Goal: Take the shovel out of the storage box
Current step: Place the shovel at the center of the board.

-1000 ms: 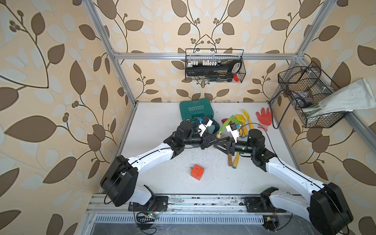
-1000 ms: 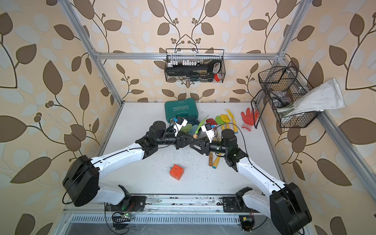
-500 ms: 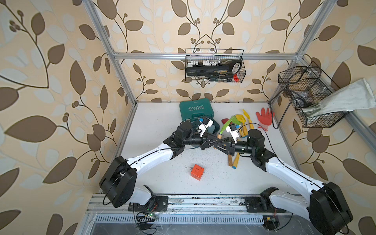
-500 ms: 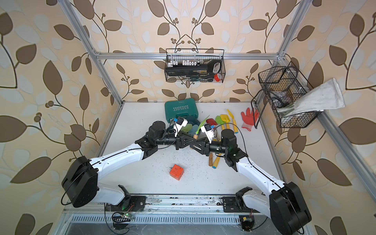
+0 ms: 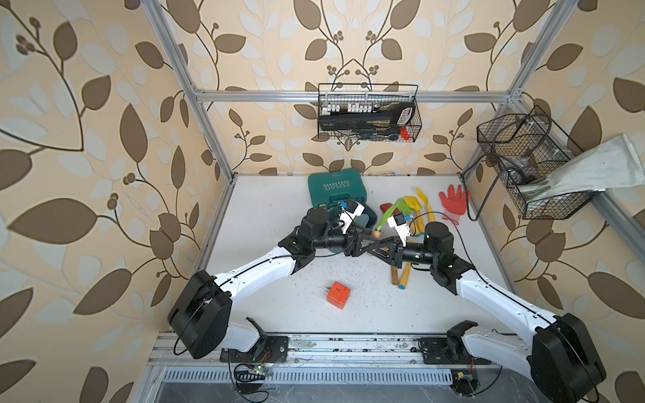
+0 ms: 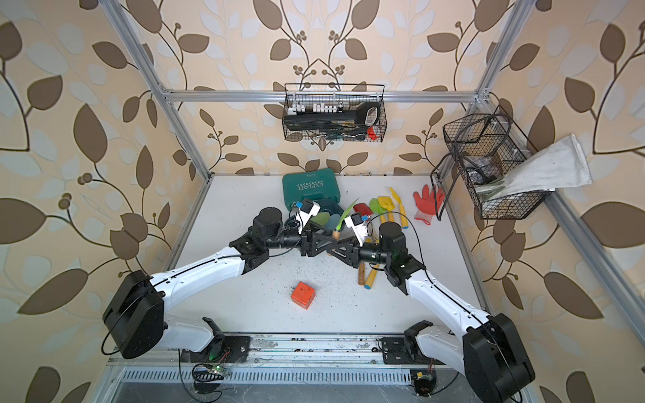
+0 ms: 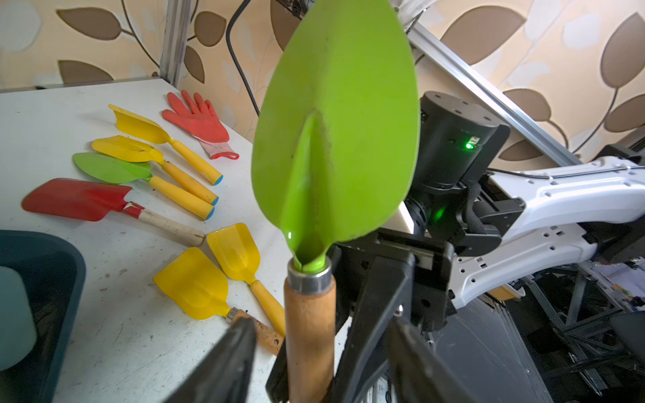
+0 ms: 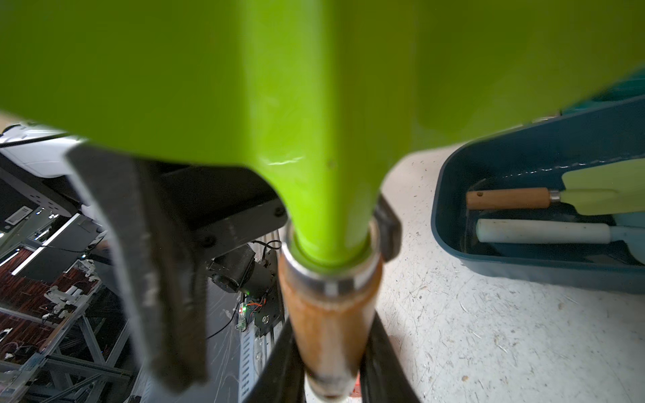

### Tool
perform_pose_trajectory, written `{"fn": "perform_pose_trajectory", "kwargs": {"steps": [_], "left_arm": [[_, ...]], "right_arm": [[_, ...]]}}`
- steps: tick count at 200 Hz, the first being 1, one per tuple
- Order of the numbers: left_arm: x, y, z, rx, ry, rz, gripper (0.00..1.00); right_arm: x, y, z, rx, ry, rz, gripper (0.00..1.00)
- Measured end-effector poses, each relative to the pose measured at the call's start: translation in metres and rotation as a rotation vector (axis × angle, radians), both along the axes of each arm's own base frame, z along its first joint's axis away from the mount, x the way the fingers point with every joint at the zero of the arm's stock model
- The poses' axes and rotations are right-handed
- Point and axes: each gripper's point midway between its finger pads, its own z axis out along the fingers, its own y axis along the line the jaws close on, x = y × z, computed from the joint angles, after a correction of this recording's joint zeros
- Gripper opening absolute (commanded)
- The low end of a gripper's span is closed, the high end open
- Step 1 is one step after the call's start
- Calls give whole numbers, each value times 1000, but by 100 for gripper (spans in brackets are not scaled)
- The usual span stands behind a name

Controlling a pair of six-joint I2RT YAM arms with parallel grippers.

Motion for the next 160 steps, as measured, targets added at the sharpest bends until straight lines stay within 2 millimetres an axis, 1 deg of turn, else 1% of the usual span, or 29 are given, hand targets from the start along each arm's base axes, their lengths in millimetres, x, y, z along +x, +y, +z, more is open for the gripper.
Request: {"fn": "perform_pose_trajectory", "kwargs": {"steps": [31, 54, 69, 88, 105, 122, 137, 148, 160], "left_arm": [[5, 9, -8, 62, -10, 63, 89], [15, 17, -22, 154, 11, 135, 87], [22, 22, -30, 214, 20, 180, 86], [31, 26, -37, 275, 28, 227, 85], [36, 30, -45, 321, 34, 256, 85], [37, 35, -54, 357, 45, 272, 84], [36, 38, -59, 383, 55, 278, 84], [37, 40, -61, 397, 54, 287, 84], [37, 41, -63, 408, 51, 291, 84]], "right_arm": [[7, -12, -17, -90, 42, -93, 8], [22, -34, -36, -236, 105, -253, 9], [32, -55, -45, -345, 142, -377, 10], [36, -86, -61, -475, 199, -523, 10], [35, -118, -78, -576, 275, -643, 11], [32, -154, -95, -661, 357, -756, 12], [30, -181, -108, -715, 429, -834, 13], [28, -196, -118, -748, 482, -877, 14], [24, -209, -127, -781, 529, -907, 16]]}}
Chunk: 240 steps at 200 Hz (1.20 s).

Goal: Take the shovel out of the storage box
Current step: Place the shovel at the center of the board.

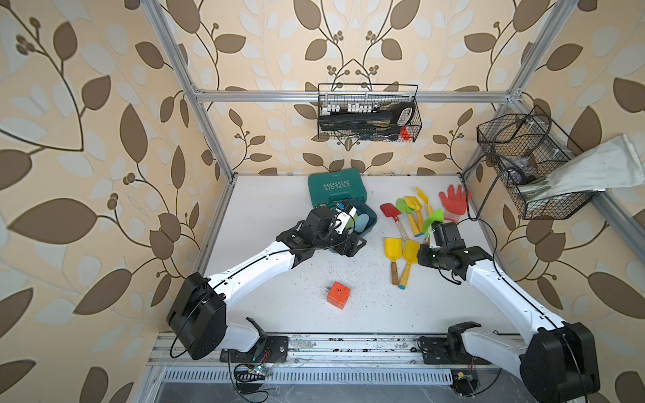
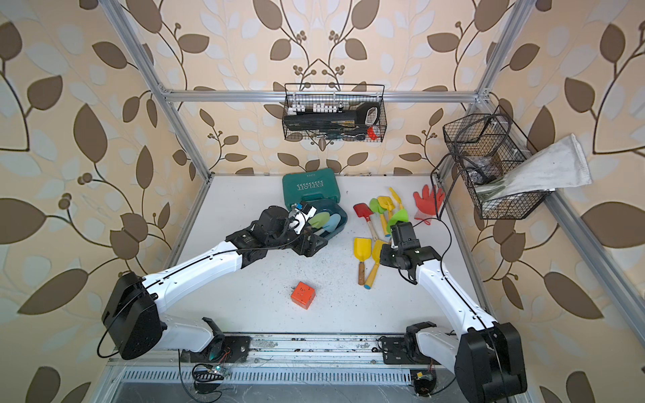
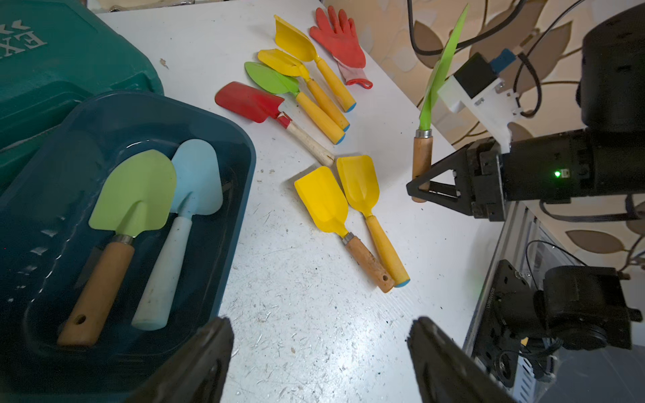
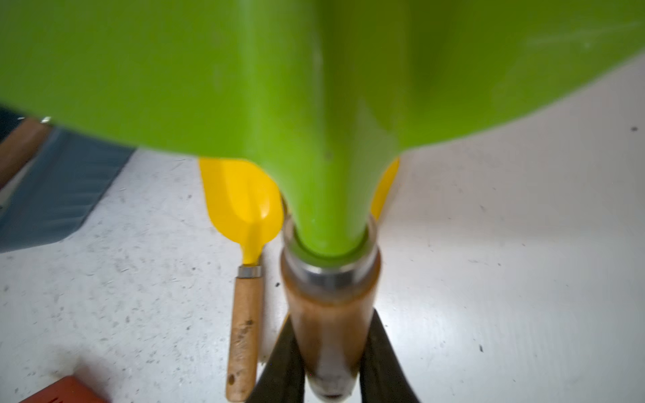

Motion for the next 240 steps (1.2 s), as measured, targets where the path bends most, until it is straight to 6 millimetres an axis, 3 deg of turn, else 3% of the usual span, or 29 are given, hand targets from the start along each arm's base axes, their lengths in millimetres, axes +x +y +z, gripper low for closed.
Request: {"fn": "perform_pose_trajectory", "kwargs": {"steps": [49, 91, 148, 240], "left_arm": [[4, 5, -2, 38, -9, 24, 83], [11, 7, -10, 85, 7, 50, 83], [12, 14, -18, 133, 9, 68, 83], [12, 16, -18, 149, 11, 75, 83]], "right_arm": [[-8, -33, -22, -24, 108, -116, 17], [-13, -49, -43, 11, 200, -185, 18], [-17, -37, -68, 73, 307, -155, 20], [-14, -35, -75, 84, 336, -147, 28]]}}
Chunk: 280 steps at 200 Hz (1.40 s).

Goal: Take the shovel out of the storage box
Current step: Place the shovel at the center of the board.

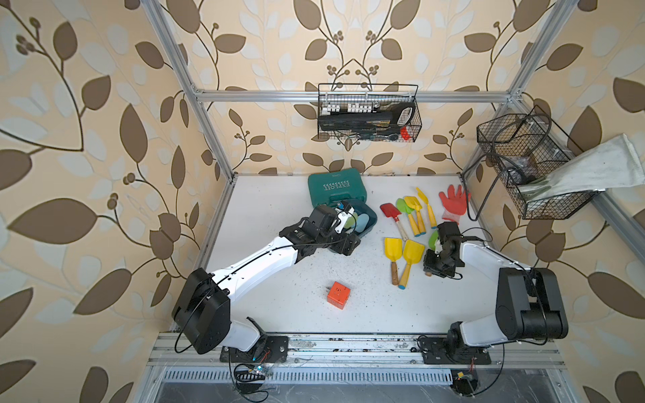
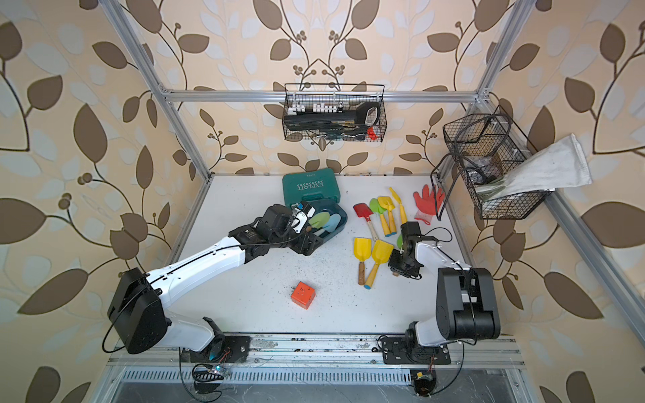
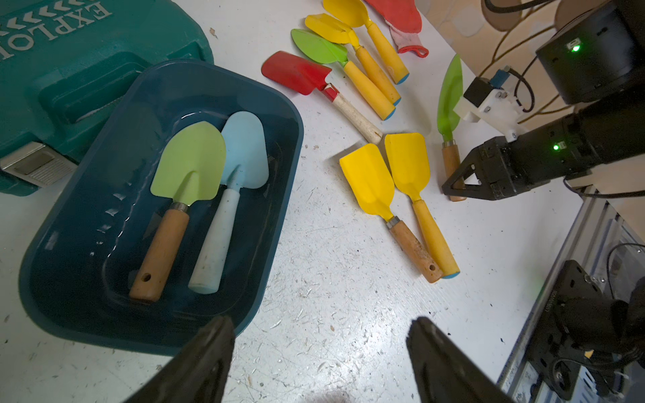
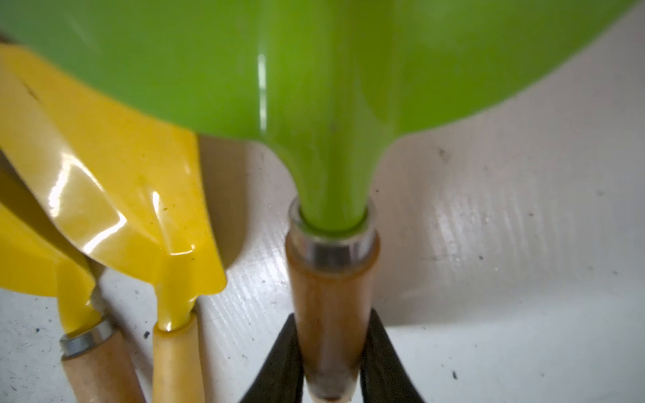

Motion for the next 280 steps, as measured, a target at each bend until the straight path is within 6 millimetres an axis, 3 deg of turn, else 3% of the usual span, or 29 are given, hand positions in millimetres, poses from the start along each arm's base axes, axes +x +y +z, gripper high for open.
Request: {"fn": "perform_pose_trajectory", "kwargs": {"steps": [60, 93, 119, 163, 201, 240, 280], "left_arm": [[-1, 1, -1, 4, 4, 0, 83], [-1, 1, -1, 4, 4, 0, 83], [1, 1, -2, 10, 3, 6, 83], [6, 5, -5, 37, -19, 29, 82], [12, 10, -7, 69, -48, 48, 81], [25, 11, -33, 144, -34, 64, 81], [63, 15, -62, 204, 9, 98, 80]], "right_arm": [[3, 0, 1, -1, -12, 0, 29], [4, 1, 5, -12, -24, 12, 50], [11, 0, 25, -39, -106, 8, 60], [21, -4, 72, -85, -294, 1, 61], [39, 18, 109, -47, -475, 65, 64], [55, 52, 125, 37, -579, 146, 64], [62, 75, 131, 110, -638, 192, 64]]}}
